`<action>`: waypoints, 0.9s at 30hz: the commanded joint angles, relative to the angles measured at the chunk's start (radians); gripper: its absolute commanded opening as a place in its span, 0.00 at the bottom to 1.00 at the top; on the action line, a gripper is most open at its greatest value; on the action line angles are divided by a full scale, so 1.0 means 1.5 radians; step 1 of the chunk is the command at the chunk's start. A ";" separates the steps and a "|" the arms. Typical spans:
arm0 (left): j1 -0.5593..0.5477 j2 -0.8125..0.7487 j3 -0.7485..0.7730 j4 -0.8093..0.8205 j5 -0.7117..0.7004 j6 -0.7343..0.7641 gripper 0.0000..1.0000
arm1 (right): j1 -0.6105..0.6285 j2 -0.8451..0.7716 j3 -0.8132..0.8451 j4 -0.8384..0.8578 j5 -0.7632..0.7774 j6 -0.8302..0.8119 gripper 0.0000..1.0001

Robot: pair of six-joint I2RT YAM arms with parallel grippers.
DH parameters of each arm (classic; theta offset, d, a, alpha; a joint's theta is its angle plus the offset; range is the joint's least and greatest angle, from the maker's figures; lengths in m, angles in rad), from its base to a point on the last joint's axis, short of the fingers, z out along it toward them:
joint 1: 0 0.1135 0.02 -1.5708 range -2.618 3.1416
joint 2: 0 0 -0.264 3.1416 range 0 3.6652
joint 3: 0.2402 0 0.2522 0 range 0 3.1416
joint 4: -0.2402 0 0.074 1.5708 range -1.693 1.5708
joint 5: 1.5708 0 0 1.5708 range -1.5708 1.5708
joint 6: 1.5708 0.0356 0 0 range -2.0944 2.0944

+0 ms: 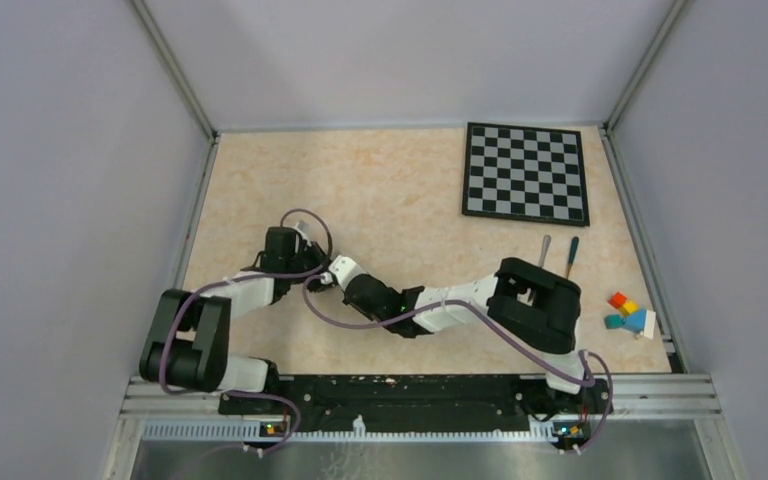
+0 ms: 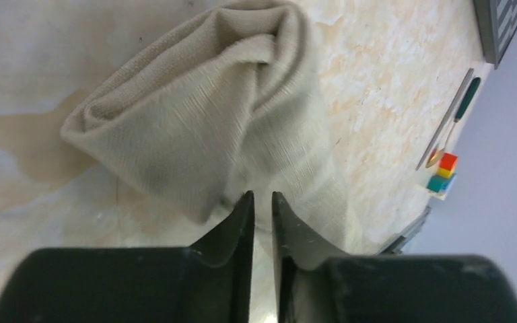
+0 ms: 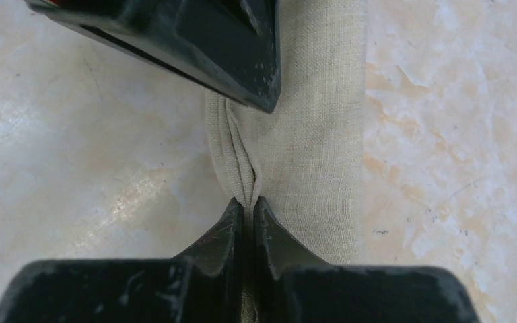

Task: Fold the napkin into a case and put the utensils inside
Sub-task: Pick up the smaller rectangle-folded napkin from the center of the board, then turn over the smaller rectangle-folded napkin at the center of the board.

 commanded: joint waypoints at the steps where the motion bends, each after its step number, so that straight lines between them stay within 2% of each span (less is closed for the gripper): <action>1: 0.008 -0.138 0.071 -0.137 -0.076 0.057 0.25 | 0.006 -0.002 0.009 -0.014 0.035 0.064 0.00; 3: 0.013 -0.212 0.124 -0.224 -0.129 0.078 0.36 | 0.006 -0.032 0.024 -0.039 -0.015 0.110 0.00; 5: 0.015 -0.283 0.186 -0.305 -0.205 0.104 0.45 | -0.002 -0.070 0.038 -0.054 -0.106 0.204 0.00; 9: 0.016 -0.399 0.272 -0.386 -0.320 0.133 0.51 | -0.055 -0.126 0.004 0.055 -0.347 0.424 0.00; 13: 0.016 -0.450 0.314 -0.444 -0.359 0.150 0.52 | -0.100 -0.093 -0.071 0.305 -0.523 0.668 0.00; 15: 0.016 -0.457 0.315 -0.451 -0.347 0.156 0.52 | -0.117 -0.048 -0.110 0.473 -0.581 0.781 0.00; 18: 0.016 -0.459 0.299 -0.442 -0.297 0.167 0.52 | -0.141 0.027 -0.150 0.665 -0.612 0.911 0.00; 23: 0.015 -0.446 0.267 -0.414 -0.246 0.163 0.50 | -0.188 0.082 -0.204 0.777 -0.624 0.942 0.00; 27: 0.015 -0.423 0.245 -0.395 -0.213 0.166 0.50 | -0.237 0.093 -0.259 0.798 -0.642 0.919 0.00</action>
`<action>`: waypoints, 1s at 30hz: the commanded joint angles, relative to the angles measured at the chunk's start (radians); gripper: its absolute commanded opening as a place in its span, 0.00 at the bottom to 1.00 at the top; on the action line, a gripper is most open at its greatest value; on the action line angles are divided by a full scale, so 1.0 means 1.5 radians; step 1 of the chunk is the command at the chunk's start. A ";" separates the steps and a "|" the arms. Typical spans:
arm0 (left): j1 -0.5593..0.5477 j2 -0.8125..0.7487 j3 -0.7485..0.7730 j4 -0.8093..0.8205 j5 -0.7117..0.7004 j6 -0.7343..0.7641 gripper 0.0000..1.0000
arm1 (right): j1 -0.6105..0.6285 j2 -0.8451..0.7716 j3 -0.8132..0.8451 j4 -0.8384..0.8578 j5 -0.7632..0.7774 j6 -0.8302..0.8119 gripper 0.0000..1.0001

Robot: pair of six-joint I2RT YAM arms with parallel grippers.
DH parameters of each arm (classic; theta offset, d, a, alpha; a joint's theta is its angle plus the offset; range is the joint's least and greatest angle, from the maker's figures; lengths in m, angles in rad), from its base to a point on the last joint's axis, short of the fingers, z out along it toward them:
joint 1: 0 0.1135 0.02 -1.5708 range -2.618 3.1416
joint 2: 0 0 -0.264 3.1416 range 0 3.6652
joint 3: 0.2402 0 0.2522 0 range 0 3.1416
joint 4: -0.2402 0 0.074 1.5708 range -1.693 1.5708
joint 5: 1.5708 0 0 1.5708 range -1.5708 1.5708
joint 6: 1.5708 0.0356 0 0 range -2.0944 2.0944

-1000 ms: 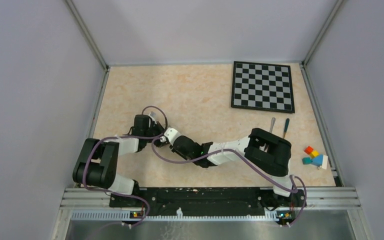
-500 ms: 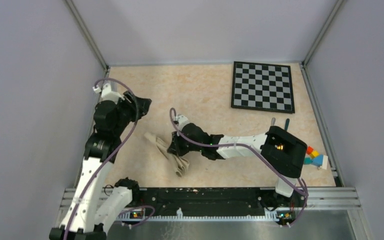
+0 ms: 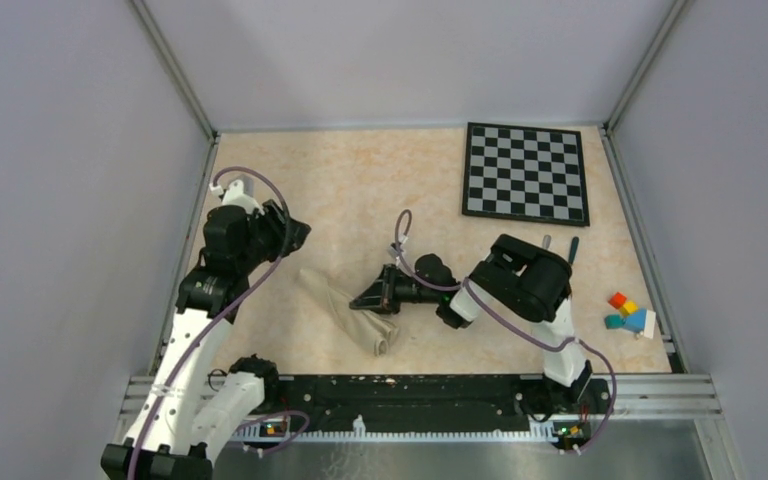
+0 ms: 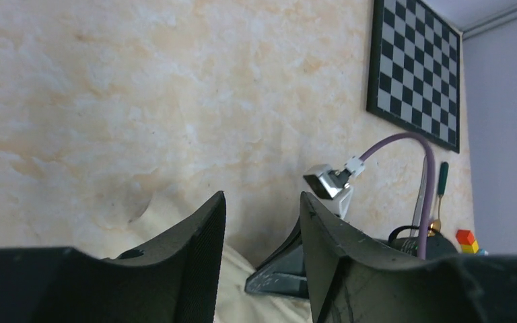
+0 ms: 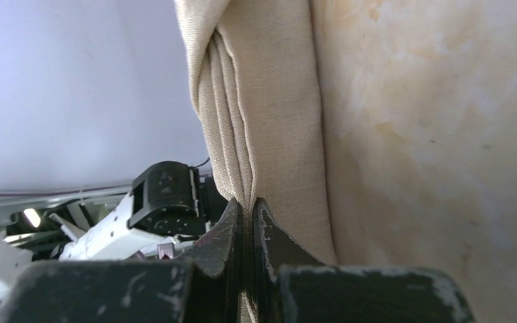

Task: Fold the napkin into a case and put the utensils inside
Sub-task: Turn over the smaller rectangle-folded napkin at the center of the board.

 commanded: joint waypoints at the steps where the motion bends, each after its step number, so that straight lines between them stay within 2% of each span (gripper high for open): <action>1: 0.002 0.017 -0.027 0.043 0.060 0.020 0.51 | -0.060 0.003 -0.044 0.147 -0.047 0.008 0.00; 3: 0.002 0.039 -0.044 0.064 0.097 0.027 0.52 | -0.091 0.012 -0.075 0.161 -0.059 -0.006 0.03; 5: 0.002 0.069 -0.065 0.098 0.153 0.031 0.53 | -0.125 0.015 -0.098 0.159 -0.085 -0.036 0.11; 8: 0.001 0.114 -0.101 0.167 0.234 0.019 0.54 | -0.184 -0.033 -0.124 0.057 -0.126 -0.146 0.29; 10: 0.000 0.140 -0.127 0.231 0.275 0.001 0.53 | -0.223 -0.109 -0.133 -0.091 -0.129 -0.253 0.45; 12: -0.001 0.171 -0.151 0.298 0.319 -0.021 0.53 | -0.239 -0.221 -0.107 -0.341 -0.075 -0.412 0.51; 14: -0.005 0.209 -0.171 0.377 0.359 -0.054 0.52 | -0.210 -0.338 -0.060 -0.555 0.019 -0.551 0.54; 16: -0.010 0.254 -0.187 0.449 0.385 -0.082 0.48 | -0.165 -0.392 -0.019 -0.662 0.064 -0.613 0.54; 17: -0.015 0.280 -0.193 0.483 0.392 -0.095 0.46 | -0.146 -0.405 -0.007 -0.677 0.060 -0.611 0.53; 20: -0.029 0.350 -0.195 0.557 0.387 -0.114 0.40 | -0.101 -0.400 -0.011 -0.638 0.006 -0.561 0.42; 26: -0.033 0.485 -0.173 0.567 0.296 -0.070 0.33 | -0.049 -0.390 -0.099 -0.537 0.015 -0.535 0.22; 30: -0.031 0.584 -0.133 0.526 0.246 -0.021 0.30 | -0.038 -0.363 -0.146 -0.537 0.087 -0.578 0.20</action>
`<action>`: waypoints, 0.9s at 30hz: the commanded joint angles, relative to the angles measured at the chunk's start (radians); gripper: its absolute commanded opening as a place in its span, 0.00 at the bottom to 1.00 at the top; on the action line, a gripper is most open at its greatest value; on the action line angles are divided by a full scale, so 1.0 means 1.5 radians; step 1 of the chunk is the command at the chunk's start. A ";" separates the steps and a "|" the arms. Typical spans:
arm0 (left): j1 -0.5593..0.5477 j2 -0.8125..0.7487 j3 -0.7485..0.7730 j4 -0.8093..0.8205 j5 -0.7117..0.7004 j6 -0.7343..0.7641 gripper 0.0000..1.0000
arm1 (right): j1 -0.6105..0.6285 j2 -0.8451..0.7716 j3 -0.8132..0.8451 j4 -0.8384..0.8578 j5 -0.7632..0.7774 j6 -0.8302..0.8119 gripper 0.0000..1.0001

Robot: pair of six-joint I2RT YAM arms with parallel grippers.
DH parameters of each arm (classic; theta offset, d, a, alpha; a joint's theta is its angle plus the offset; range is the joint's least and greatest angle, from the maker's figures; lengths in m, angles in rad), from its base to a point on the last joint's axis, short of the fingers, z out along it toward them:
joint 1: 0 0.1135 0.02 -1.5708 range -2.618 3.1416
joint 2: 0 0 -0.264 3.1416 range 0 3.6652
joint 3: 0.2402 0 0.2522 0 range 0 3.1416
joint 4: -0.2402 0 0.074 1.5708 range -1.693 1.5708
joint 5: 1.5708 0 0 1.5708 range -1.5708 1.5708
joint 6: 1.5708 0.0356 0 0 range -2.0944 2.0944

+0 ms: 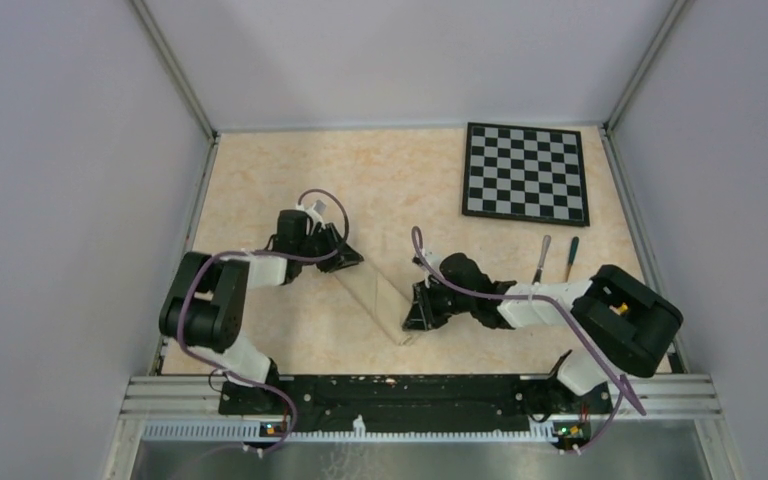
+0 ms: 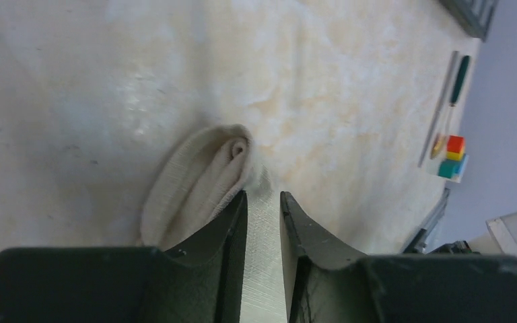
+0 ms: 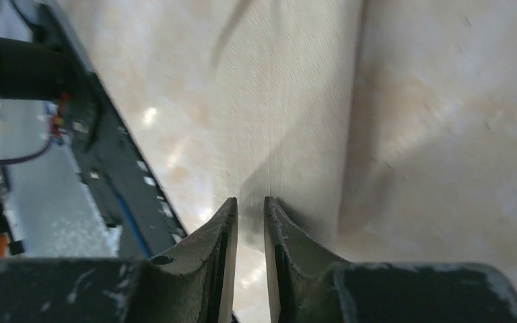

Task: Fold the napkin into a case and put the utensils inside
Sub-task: Turn over the smaller rectangle-folded napkin at the center of the board, then smooth out the smaller rectangle-folded napkin at the center of the board.

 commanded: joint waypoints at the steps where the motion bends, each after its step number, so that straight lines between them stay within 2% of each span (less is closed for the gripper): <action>1: 0.002 0.080 0.052 0.002 -0.068 0.064 0.29 | 0.009 0.035 -0.022 -0.005 0.069 -0.056 0.21; 5: 0.000 0.050 0.086 -0.071 -0.100 0.102 0.32 | 0.030 -0.027 0.057 -0.161 0.153 -0.106 0.25; 7: 0.000 0.002 0.086 -0.100 -0.096 0.104 0.38 | 0.038 -0.056 0.094 -0.197 0.144 -0.117 0.28; 9: -0.005 -0.051 0.089 -0.125 -0.090 0.102 0.43 | 0.039 -0.061 0.109 -0.181 0.100 -0.095 0.30; 12: -0.021 -0.108 0.079 -0.142 -0.086 0.088 0.50 | 0.039 -0.021 0.087 -0.070 0.039 -0.037 0.33; 15: -0.032 -0.123 0.042 -0.112 -0.077 0.054 0.52 | 0.041 0.037 0.035 0.026 0.046 -0.003 0.34; 19: -0.042 -0.081 -0.004 -0.062 -0.083 0.031 0.53 | 0.044 0.087 -0.018 0.079 0.096 0.006 0.34; 22: -0.043 -0.014 -0.007 -0.012 -0.091 0.035 0.55 | 0.050 0.076 -0.009 0.054 0.100 0.009 0.36; 27: -0.068 0.106 0.125 -0.079 -0.121 0.117 0.54 | 0.058 0.005 0.045 -0.012 0.086 0.011 0.44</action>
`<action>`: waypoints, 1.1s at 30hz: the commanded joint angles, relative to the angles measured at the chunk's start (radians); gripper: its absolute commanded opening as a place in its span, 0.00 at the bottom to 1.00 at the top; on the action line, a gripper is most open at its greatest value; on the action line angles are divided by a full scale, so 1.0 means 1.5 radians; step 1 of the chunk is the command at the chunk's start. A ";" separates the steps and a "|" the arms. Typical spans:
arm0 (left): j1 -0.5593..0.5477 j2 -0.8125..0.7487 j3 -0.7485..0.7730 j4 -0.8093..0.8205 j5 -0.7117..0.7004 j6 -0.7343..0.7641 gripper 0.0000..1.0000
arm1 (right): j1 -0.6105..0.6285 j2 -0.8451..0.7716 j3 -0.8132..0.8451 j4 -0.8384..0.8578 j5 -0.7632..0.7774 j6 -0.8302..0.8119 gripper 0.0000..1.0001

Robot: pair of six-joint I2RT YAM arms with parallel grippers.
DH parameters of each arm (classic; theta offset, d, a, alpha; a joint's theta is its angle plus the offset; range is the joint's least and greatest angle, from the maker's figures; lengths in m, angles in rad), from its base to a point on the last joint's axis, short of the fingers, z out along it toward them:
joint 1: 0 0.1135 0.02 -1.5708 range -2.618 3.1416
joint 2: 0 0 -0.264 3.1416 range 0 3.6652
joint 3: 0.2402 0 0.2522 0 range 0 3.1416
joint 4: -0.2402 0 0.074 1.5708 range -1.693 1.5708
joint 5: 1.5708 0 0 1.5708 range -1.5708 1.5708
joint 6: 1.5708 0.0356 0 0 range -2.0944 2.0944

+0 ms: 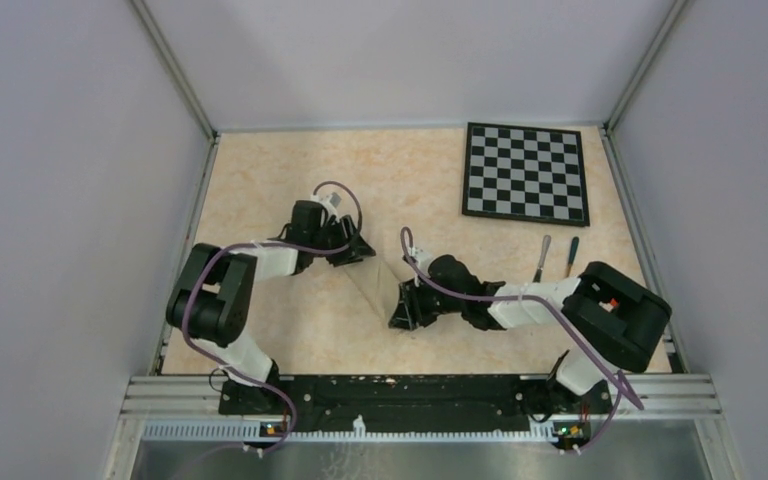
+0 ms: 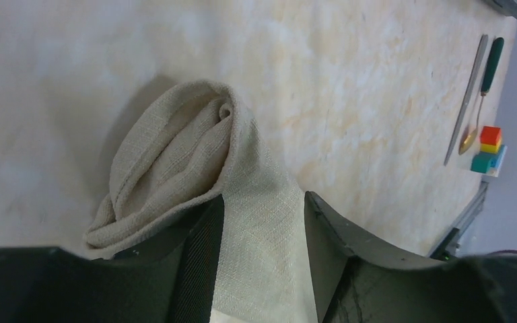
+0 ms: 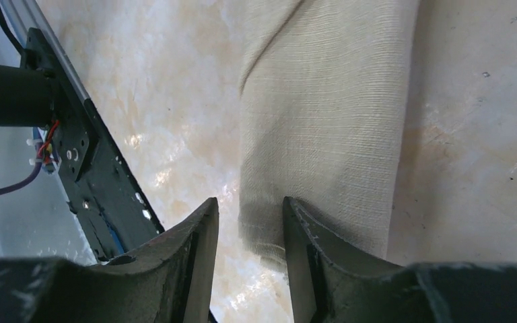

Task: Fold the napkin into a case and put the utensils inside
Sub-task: Smooth out the smaller rectangle-folded napkin at the center of the board.

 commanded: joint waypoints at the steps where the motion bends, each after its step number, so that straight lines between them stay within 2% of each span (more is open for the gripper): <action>1: -0.032 0.081 0.108 -0.046 -0.073 0.082 0.54 | 0.013 -0.053 0.050 -0.075 0.007 -0.006 0.45; 4: -0.064 0.041 0.162 -0.116 -0.126 0.110 0.57 | 0.010 -0.069 0.074 -0.127 0.024 -0.033 0.48; 6: -0.080 -0.023 0.170 -0.163 -0.160 0.117 0.65 | 0.000 -0.089 0.082 -0.159 0.046 -0.050 0.52; 10: -0.083 -0.163 0.135 -0.259 -0.225 0.081 0.75 | -0.038 -0.118 0.073 -0.196 0.055 -0.061 0.57; 12: -0.081 -0.210 0.095 -0.293 -0.247 0.040 0.76 | -0.053 -0.120 0.069 -0.215 0.063 -0.061 0.57; 15: -0.065 -0.242 0.000 -0.223 -0.220 -0.012 0.76 | -0.063 -0.116 0.054 -0.210 0.071 -0.044 0.57; 18: -0.027 -0.215 -0.056 -0.149 -0.147 -0.054 0.73 | -0.077 -0.105 0.040 -0.187 0.065 -0.019 0.56; 26: -0.015 -0.075 -0.039 -0.026 -0.079 -0.064 0.71 | -0.081 -0.054 0.022 -0.108 0.043 0.003 0.48; 33: -0.015 -0.099 -0.068 0.002 -0.087 -0.086 0.71 | -0.078 0.015 0.043 -0.060 0.025 0.012 0.39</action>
